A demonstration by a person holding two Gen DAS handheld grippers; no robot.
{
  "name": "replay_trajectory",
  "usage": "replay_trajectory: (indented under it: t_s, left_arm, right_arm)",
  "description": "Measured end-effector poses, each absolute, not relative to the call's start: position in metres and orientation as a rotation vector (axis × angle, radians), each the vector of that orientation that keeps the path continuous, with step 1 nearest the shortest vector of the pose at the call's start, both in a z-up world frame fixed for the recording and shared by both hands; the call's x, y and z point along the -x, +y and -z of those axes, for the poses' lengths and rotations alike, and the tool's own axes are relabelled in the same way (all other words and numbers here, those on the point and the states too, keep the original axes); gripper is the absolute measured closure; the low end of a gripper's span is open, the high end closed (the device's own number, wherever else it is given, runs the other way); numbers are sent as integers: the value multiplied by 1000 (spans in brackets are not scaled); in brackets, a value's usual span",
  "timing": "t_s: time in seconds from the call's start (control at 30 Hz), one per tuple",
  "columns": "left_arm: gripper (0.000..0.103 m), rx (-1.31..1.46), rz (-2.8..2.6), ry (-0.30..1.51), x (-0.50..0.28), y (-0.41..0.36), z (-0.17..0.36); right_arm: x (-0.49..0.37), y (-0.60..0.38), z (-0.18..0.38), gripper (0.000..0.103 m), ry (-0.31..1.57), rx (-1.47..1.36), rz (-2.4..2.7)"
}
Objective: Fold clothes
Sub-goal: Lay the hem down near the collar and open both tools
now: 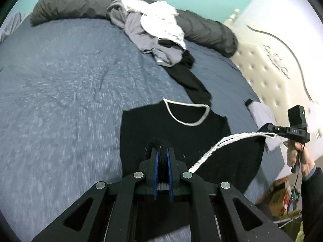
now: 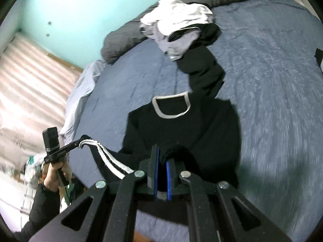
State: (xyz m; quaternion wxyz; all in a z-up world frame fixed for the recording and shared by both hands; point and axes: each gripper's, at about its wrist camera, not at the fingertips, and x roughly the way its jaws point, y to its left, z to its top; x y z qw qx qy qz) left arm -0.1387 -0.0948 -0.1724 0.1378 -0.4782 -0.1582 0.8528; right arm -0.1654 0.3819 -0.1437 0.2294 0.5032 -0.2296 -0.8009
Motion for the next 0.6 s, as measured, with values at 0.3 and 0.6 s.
replay_trajectory:
  t_s: [0.3, 0.6]
  left_arm:
    - [94, 1458, -2458, -560, 233, -108, 243]
    - [89, 1466, -2448, -730, 255, -120, 286]
  right_arm:
    - [267, 402, 208, 97, -663, -1525, 2227]
    - [307, 419, 265, 90, -807, -1584, 2206]
